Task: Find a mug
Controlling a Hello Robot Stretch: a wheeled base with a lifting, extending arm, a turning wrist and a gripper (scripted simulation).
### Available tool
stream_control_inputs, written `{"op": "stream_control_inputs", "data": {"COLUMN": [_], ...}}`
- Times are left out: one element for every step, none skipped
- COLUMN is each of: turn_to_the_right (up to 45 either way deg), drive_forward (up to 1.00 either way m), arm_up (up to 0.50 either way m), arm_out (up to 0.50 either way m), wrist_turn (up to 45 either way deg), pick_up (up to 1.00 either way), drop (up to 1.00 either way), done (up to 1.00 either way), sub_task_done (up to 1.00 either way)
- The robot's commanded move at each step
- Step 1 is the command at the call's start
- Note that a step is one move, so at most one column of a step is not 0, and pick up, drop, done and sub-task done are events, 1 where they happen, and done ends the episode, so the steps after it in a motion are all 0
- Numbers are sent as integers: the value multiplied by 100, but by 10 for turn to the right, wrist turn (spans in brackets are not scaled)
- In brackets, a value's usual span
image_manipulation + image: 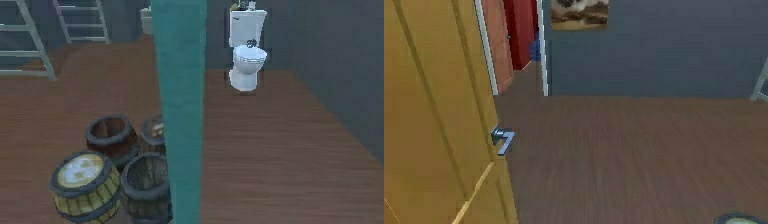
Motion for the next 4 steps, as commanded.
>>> {"op": "stream_control_inputs", "data": {"turn_to_the_right": [150, 0, 90, 0], "drive_forward": [0, 100, 0, 25], "arm_up": [0, 0, 0, 0], "arm_out": [0, 0, 0, 0], "wrist_turn": [0, 0, 0, 0], "pick_up": [0, 0, 0, 0], "drop": [0, 0, 0, 0], "done": [0, 0, 0, 0], "sub_task_done": [0, 0, 0, 0]}}
